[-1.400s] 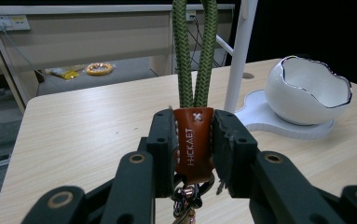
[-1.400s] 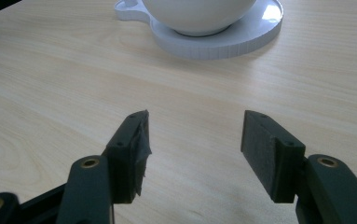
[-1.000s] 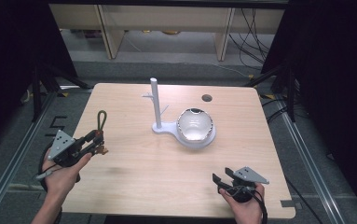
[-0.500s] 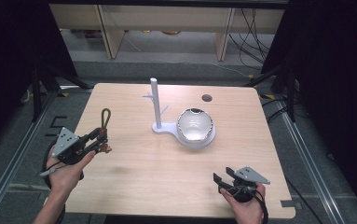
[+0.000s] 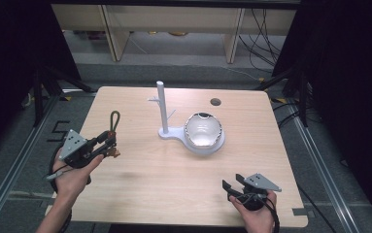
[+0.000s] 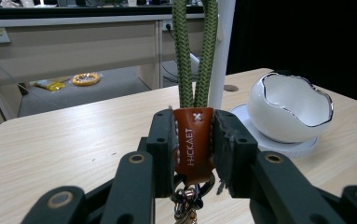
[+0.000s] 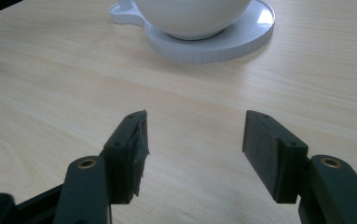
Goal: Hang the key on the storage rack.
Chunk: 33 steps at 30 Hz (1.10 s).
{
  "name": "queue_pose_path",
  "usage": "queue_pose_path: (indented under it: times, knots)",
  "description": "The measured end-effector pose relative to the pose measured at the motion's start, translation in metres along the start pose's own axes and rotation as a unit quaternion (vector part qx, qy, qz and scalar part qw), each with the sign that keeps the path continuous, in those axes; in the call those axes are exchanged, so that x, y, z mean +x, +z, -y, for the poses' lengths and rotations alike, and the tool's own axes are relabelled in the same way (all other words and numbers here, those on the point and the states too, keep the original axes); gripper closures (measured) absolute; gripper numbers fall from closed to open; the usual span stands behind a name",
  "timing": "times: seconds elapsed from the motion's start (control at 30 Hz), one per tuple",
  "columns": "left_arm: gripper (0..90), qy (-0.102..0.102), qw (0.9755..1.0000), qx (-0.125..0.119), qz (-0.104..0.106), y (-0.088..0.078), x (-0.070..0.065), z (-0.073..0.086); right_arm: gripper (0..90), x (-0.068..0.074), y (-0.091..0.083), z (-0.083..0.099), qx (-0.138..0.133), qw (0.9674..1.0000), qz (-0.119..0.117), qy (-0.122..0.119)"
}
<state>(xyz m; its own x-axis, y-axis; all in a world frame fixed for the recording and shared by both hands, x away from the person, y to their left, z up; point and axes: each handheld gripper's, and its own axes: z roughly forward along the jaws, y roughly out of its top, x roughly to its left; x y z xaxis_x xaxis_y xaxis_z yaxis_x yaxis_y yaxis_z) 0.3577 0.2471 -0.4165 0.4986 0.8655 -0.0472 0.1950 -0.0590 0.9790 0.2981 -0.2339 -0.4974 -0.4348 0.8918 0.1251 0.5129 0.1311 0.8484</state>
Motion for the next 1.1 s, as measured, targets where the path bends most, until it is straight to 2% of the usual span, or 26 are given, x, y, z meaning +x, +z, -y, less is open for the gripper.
queue_pose_path:
  times: [0.03,0.13,0.2,0.23,0.47,0.5,0.53,1.07,1.1]
  knots:
    - [68.8,0.000,1.0000,0.002,0.000,0.001,-0.001,-0.001,41.3,0.004,-0.001,0.001,0.011,0.9996,0.001,0.024]
    - [68.8,0.002,1.0000,0.001,0.003,0.003,-0.002,-0.002,41.3,0.000,0.002,0.001,-0.001,0.9999,-0.008,0.008]
    - [68.8,0.001,1.0000,0.000,0.004,0.004,-0.003,-0.003,41.2,-0.001,0.001,0.001,0.005,1.0000,-0.002,0.002]
    - [68.8,0.003,1.0000,0.002,0.004,0.005,-0.003,-0.003,41.2,0.001,-0.001,0.001,0.005,0.9999,-0.001,0.015]
    - [68.8,0.004,1.0000,0.002,0.009,0.009,-0.006,-0.006,41.1,0.001,0.000,0.001,0.005,0.9999,-0.001,0.014]
    - [68.8,0.008,0.9999,0.004,0.011,0.010,-0.006,-0.006,41.1,0.003,-0.001,0.001,0.010,0.9996,-0.001,0.026]
    - [68.8,0.006,0.9999,0.003,0.011,0.011,-0.007,-0.007,41.1,-0.001,0.000,0.000,-0.001,1.0000,0.001,-0.002]
    - [68.8,0.010,0.9997,0.006,0.022,0.022,-0.013,-0.012,40.9,-0.001,0.000,0.000,0.002,1.0000,0.001,-0.004]
    - [68.8,0.010,0.9997,0.006,0.023,0.023,-0.014,-0.012,40.9,0.000,-0.001,0.000,0.006,1.0000,0.000,0.004]
